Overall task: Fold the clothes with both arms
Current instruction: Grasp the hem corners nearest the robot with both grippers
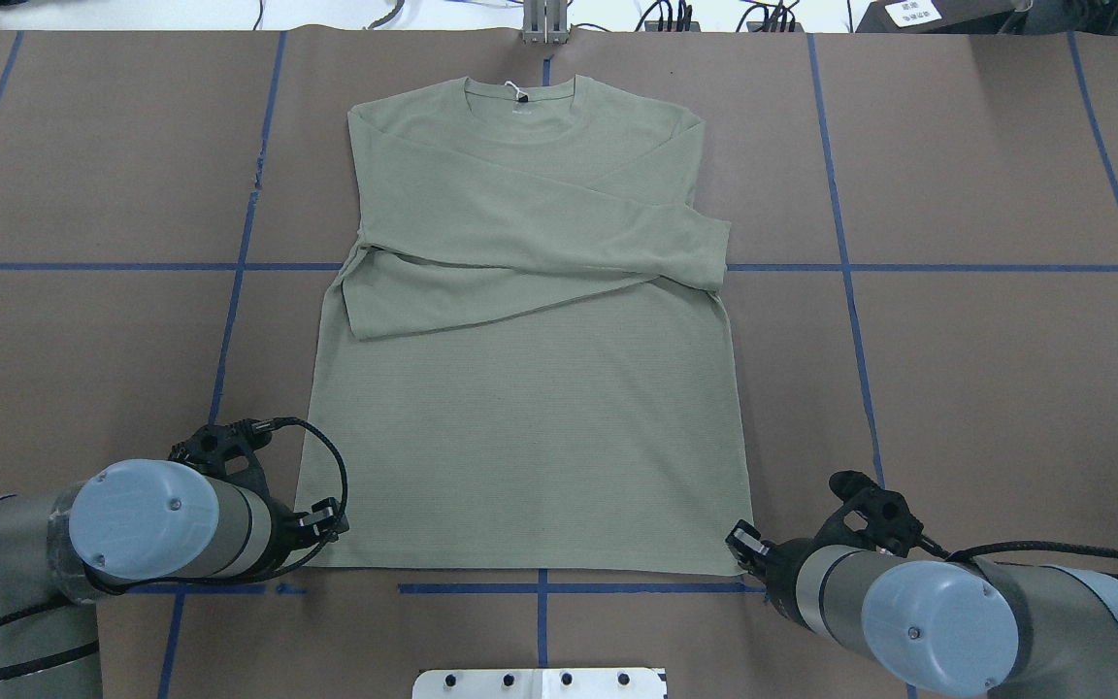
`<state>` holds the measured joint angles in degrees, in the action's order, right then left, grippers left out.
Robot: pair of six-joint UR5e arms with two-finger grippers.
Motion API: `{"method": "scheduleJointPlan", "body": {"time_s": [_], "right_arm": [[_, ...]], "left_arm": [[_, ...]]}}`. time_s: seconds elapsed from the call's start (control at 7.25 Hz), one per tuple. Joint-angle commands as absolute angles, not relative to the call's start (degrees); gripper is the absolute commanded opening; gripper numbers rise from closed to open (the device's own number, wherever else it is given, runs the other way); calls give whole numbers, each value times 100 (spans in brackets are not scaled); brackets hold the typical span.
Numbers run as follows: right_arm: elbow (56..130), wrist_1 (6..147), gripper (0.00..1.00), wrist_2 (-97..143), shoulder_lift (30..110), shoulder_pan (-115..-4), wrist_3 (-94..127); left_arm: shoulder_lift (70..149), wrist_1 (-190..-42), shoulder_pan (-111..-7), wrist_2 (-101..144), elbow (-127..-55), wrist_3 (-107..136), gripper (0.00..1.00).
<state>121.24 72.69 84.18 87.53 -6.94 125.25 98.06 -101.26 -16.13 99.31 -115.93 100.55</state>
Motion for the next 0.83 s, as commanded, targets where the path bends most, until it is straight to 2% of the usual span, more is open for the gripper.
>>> {"method": "scheduleJointPlan", "body": {"time_s": [0.0,0.28,0.41,0.55,0.69], "right_arm": [[12120,7269,0,8402,8771,-694,12524],[12120,7269,0,8394,8763,-694,12533],[12120,7269,0,8394,8771,-694,12533],[12111,7269,0,8394,8771,-694,12533],[12111,7269,0,8385,8763,-686,12533]], "left_arm": [[9800,-10125,-1600,9932,-11488,10011,72],[9800,-10134,-1608,9940,-11443,10002,66],[9800,-10134,-1600,9949,-11487,10019,58],[9809,-10125,-1600,9958,-11505,10054,41],[9809,-10116,-1600,9967,-11505,10055,30]]}}
